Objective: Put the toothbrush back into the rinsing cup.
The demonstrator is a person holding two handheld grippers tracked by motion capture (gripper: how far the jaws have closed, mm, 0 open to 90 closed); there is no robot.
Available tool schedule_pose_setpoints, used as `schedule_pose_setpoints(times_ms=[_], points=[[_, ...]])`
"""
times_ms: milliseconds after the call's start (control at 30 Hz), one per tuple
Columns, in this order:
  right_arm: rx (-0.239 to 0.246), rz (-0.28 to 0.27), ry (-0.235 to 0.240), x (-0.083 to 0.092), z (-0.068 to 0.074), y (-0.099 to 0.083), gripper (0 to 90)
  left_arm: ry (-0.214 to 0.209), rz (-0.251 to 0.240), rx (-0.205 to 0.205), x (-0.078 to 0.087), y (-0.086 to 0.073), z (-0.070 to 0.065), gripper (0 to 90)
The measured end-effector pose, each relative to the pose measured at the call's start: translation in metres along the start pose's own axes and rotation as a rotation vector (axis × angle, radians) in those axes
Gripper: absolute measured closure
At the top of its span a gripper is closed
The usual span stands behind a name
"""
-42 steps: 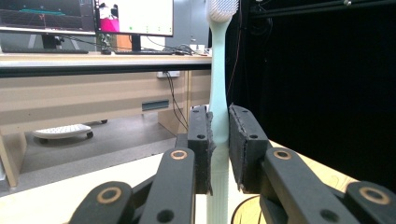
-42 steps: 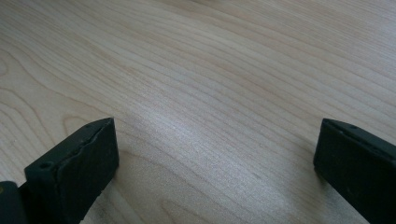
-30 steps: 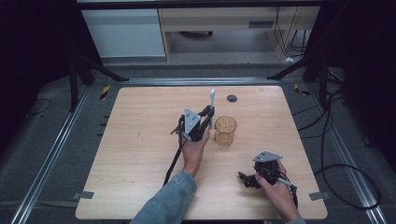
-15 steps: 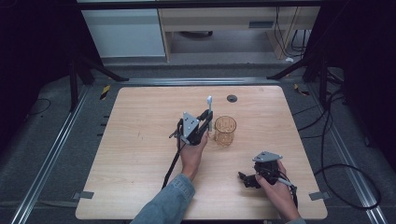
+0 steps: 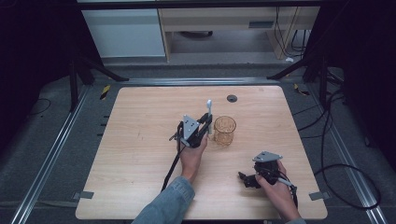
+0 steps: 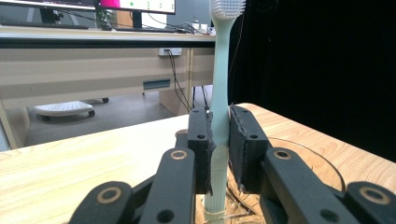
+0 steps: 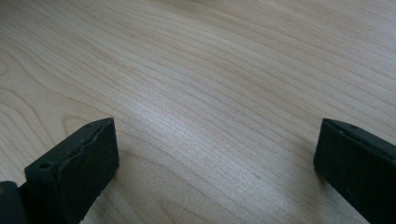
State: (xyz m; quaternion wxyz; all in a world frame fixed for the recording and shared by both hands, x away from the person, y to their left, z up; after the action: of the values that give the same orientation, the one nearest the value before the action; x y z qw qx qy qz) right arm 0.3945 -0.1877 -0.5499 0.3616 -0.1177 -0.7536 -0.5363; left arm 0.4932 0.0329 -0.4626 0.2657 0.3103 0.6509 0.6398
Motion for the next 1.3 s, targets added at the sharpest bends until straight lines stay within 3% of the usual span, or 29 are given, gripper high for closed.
schedule_pose_setpoints(times_ms=[1300], points=[[0.001, -0.001, 0.000, 0.000, 0.000, 0.000, 0.4, -0.005, 0.024, -0.005, 0.000, -0.018, -0.003, 78.4]])
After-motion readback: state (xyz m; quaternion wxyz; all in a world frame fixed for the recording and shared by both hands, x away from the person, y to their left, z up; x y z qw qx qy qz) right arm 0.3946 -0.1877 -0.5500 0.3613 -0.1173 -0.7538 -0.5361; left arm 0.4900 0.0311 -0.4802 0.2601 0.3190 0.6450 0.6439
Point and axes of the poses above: each handheld gripper's, and its own axes: x roughly backward along the jaws, y roughly out of its top, z roughly to its left, the point moved 5 cm from there along -x, roughly forward along the jaws, and after that the axes turned 13 degrees about -y, right-handed, at the moved point
